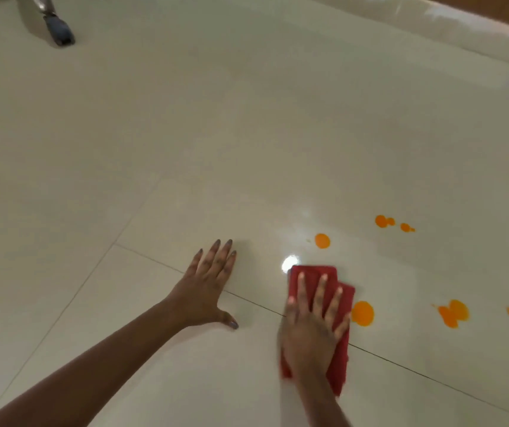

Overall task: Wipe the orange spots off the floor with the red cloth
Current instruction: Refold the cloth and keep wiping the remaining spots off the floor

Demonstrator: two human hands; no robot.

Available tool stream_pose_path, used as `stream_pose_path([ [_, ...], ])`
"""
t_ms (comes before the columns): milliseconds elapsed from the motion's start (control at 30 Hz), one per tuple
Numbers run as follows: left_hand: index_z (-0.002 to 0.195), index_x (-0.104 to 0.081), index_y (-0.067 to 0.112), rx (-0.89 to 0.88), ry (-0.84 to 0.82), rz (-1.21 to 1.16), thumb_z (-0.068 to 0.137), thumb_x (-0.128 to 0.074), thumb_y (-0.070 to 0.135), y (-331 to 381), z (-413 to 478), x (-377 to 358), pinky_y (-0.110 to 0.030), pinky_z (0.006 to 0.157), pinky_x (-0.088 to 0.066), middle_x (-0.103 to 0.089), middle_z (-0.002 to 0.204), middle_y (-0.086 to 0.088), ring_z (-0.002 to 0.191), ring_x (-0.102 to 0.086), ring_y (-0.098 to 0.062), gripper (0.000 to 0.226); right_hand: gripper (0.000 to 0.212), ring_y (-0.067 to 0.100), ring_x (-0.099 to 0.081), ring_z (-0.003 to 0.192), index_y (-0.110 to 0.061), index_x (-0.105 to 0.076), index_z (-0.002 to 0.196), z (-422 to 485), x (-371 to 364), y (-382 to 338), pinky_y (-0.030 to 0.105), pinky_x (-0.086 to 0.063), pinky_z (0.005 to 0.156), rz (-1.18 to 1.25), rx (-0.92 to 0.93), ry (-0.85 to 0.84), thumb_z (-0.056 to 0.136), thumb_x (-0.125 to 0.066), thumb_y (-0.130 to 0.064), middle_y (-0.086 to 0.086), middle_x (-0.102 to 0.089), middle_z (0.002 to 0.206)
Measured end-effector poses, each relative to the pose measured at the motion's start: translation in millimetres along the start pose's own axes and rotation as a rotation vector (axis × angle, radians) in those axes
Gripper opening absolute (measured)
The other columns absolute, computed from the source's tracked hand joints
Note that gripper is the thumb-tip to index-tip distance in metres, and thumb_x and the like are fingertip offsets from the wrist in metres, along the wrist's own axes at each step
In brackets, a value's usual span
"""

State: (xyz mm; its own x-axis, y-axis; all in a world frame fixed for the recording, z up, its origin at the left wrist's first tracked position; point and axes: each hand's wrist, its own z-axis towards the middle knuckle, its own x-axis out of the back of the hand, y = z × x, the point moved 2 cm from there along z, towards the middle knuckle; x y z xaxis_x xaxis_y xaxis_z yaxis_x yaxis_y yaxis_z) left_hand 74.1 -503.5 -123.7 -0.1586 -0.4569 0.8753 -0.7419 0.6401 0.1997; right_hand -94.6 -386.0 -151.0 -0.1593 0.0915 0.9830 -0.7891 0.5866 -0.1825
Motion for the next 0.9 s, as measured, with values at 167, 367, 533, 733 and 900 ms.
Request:
stream_pose_path([
  [167, 0.131, 0.035, 0.011, 0.005, -0.141, -0.015, 0.056, -0.065, 0.073, 24, 30, 9, -0.052, 0.110, 0.015, 0.047, 0.138, -0.005, 0.128, 0.041, -0.036, 0.139, 0.048, 0.034, -0.028, 0.137, -0.041, -0.031, 0.140, 1, -2, -26, 0.057, -0.017, 0.106, 0.049, 0.334, -0.083, 0.093, -0.028, -0.045, 0.001, -0.035, 0.149],
  [367, 0.135, 0.033, 0.009, 0.062, -0.247, 0.072, 0.055, -0.070, 0.070, 33, 37, 12, -0.059, 0.111, 0.008, 0.050, 0.133, -0.007, 0.129, 0.037, -0.043, 0.143, 0.050, 0.026, 0.006, 0.144, -0.045, -0.001, 0.144, 134, 9, 49, 0.055, 0.000, 0.113, -0.015, -0.020, -0.156, 0.097, -0.019, -0.044, -0.005, 0.001, 0.158],
  [533, 0.139, 0.027, 0.006, 0.113, -0.262, 0.081, 0.057, -0.074, 0.063, 43, 39, 16, -0.060, 0.110, 0.005, 0.048, 0.134, -0.011, 0.130, 0.035, -0.045, 0.142, 0.058, 0.040, -0.024, 0.137, -0.031, -0.021, 0.145, -2, 10, 33, 0.063, -0.022, 0.100, 0.063, -0.076, 0.026, 0.088, -0.032, -0.037, 0.010, -0.030, 0.151],
  [733, 0.140, 0.028, 0.010, 0.107, -0.259, 0.079, 0.058, -0.071, 0.066, 35, 36, 18, -0.055, 0.112, 0.005, 0.049, 0.133, -0.004, 0.132, 0.035, -0.040, 0.140, 0.049, 0.033, -0.013, 0.142, -0.041, -0.024, 0.143, 83, 4, -10, 0.059, -0.007, 0.109, -0.008, 0.249, -0.077, 0.094, -0.028, -0.043, 0.000, -0.019, 0.155],
  [900, 0.139, 0.029, 0.011, 0.009, -0.227, 0.080, 0.055, -0.068, 0.072, 52, 34, 14, -0.056, 0.110, 0.010, 0.045, 0.142, -0.006, 0.130, 0.039, -0.033, 0.142, 0.052, 0.032, -0.001, 0.143, -0.040, -0.006, 0.146, 52, 18, 108, 0.060, -0.007, 0.110, -0.008, -0.255, -0.026, 0.097, -0.021, -0.044, 0.001, -0.006, 0.158],
])
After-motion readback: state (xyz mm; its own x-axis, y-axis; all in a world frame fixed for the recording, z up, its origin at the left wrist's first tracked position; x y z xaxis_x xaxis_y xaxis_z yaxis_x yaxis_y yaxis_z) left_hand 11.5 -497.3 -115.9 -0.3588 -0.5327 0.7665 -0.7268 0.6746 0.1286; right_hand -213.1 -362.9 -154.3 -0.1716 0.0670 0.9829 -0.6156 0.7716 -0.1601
